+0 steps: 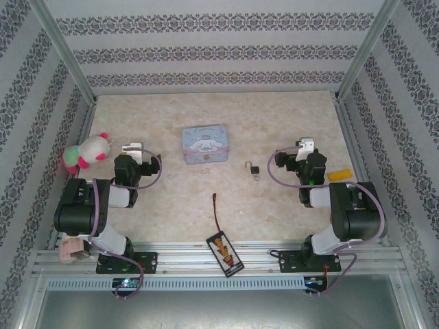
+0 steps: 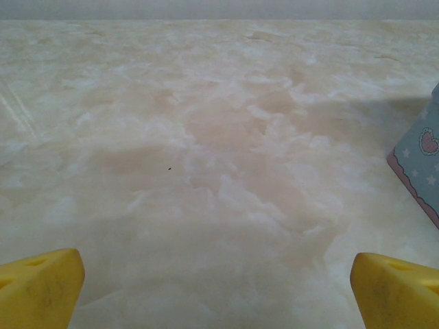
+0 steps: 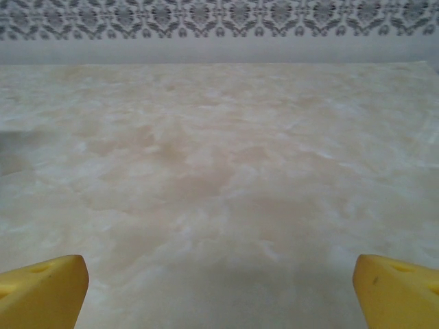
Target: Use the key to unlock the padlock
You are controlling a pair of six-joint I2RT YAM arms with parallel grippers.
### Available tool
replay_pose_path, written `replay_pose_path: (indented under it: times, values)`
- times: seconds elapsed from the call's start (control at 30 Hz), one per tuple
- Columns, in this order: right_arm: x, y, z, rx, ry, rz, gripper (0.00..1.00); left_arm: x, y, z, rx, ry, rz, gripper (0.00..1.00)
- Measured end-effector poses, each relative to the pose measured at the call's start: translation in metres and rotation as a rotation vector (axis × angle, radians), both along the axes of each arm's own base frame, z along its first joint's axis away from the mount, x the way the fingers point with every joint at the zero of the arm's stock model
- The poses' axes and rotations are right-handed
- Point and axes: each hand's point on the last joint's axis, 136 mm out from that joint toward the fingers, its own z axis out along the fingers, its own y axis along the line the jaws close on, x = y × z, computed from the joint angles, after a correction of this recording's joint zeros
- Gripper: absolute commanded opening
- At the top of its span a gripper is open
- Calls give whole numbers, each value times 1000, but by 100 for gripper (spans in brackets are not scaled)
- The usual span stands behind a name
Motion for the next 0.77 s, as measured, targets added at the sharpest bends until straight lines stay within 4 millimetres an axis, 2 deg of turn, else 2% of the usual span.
replay_pose_path:
  times: [0.3, 0.77]
  values:
    - [0, -9, -2, -16, 7, -53, 98, 0, 0, 0, -1, 0, -2, 99]
    - [1, -13, -2, -35, 9, -92, 98, 0, 0, 0, -1, 0, -2, 99]
